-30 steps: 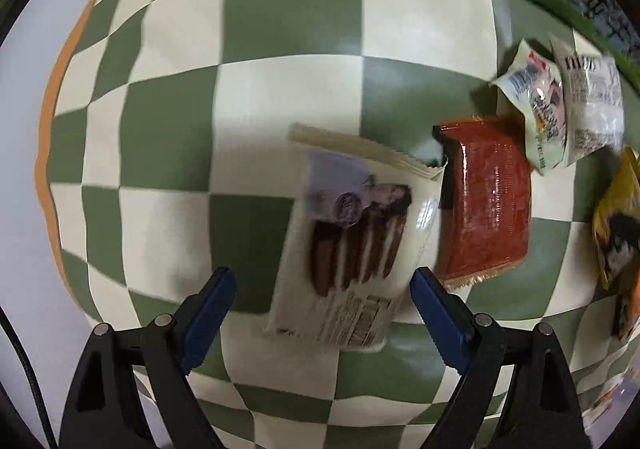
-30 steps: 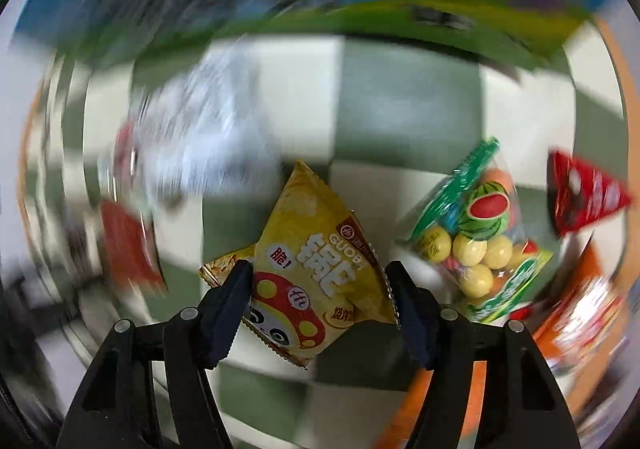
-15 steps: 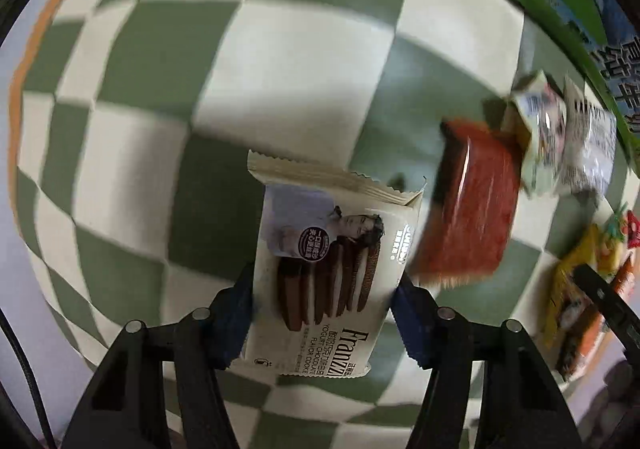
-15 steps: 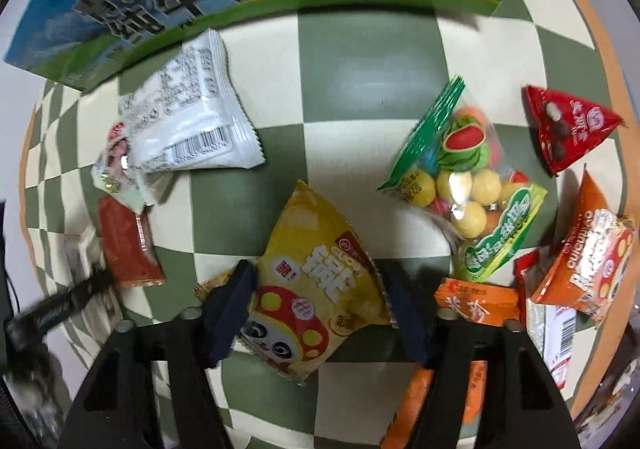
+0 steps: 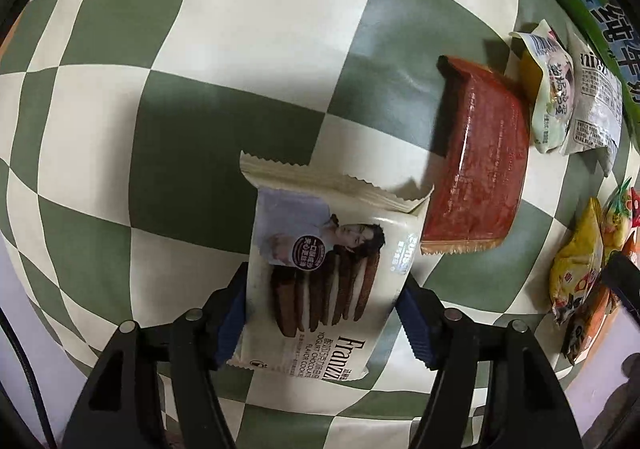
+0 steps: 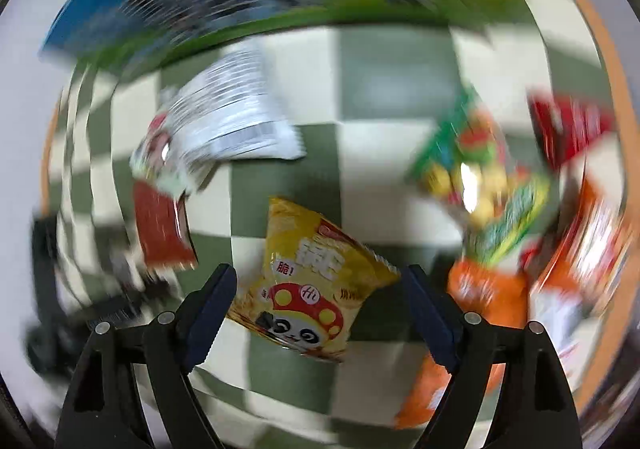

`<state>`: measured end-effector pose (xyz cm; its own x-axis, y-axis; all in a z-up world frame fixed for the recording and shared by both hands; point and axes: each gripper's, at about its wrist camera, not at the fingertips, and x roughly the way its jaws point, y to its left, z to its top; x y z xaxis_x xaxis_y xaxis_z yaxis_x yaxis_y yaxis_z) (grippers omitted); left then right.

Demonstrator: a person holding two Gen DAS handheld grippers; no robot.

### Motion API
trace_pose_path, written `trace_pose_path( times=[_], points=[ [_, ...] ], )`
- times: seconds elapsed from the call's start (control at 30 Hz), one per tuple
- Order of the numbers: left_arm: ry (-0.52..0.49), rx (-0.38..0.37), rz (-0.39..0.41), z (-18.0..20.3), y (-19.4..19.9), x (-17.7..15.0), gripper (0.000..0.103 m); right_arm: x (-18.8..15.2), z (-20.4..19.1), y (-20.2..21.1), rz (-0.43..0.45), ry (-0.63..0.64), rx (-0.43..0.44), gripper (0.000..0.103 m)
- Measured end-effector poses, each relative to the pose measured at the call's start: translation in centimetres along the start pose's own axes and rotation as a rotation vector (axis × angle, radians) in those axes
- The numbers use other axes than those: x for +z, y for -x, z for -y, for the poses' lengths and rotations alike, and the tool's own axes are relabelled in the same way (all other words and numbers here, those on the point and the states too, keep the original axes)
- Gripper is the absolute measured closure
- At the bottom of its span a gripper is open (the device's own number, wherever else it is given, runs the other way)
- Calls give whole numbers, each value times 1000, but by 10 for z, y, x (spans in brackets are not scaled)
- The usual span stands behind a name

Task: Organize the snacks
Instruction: 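Grasp the Franzzi biscuit pack with the left tool while the right grasps the yellow Guoba chips bag, then carry both packs into the cardboard box and open both tools to release them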

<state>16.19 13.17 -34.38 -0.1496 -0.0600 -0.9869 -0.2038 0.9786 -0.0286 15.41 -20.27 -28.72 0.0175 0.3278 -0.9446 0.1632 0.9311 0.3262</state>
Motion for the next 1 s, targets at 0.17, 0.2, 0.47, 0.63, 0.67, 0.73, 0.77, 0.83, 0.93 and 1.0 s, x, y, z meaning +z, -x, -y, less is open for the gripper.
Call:
trace_pose_path(
  times=[0.17,0.2,0.47,0.63,0.67,0.73,0.77,0.83,0.93,1.0],
  points=[
    [-39,24,1,1,-1,-11,34,0,11,-31,-56,-106,35,38],
    [-47,30,2,7,1,-15,34,3,8,-34,-49,-72,5,39],
    [-119,86,45,46,6,-28,46,-13,-25,-33,-90,267,-127,34],
    [-141,94,68,61,8,-35,47,-15,-16,-48,-77,155,-94,41],
    [-139,95,71,62,10,-37,47,-14,-7,-43,-65,165,-102,42],
    [-138,85,74,65,14,-42,47,-30,-10,-44,-55,182,-106,45],
    [-142,78,77,67,17,-46,47,-32,-8,-40,-55,184,-102,45],
    [-150,75,94,70,26,-52,47,-43,-14,-42,-54,176,-83,47],
    [-171,43,115,75,46,-63,47,-46,-9,-27,-35,166,-46,48],
    [-193,30,147,85,64,-67,47,-43,-4,-12,-17,165,-22,48]
  ],
)
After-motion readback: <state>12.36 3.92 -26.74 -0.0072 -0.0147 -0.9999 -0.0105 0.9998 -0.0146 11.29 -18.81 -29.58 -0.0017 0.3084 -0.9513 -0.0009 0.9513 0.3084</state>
